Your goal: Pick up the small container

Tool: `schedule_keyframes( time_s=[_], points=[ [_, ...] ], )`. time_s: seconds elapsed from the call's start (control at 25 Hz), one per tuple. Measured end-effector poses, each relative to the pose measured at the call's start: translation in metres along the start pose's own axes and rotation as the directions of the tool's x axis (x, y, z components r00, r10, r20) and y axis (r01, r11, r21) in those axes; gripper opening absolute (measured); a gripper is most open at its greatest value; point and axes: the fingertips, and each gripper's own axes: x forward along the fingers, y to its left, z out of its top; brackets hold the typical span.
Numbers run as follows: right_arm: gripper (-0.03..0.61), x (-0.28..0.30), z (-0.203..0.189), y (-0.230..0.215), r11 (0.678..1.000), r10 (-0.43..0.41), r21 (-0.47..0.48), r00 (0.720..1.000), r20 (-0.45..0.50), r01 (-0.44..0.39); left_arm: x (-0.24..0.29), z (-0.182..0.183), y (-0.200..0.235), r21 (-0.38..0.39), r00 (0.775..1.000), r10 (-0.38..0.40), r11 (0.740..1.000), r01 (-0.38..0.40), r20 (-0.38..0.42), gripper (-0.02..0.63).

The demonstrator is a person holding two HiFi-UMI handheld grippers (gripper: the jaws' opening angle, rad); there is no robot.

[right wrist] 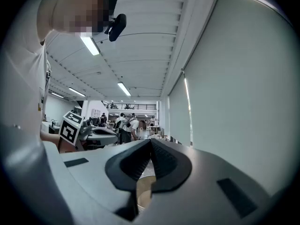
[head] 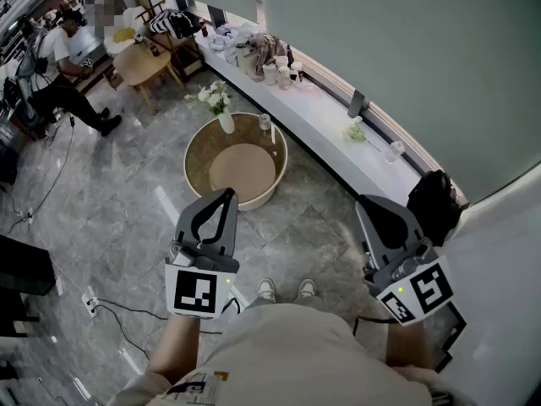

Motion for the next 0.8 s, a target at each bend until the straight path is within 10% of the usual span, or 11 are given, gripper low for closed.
schedule_keyframes(
  time_s=[0.8],
  points=[
    [0.008, -0.014, 0.008, -0.02, 0.997, -0.057, -0.049, 0.998, 0.016, 0.058, 0.008, 0.013, -0.012, -0.049, 1.0, 0.001, 0.999, -0.002, -0.005, 0.008]
  ],
)
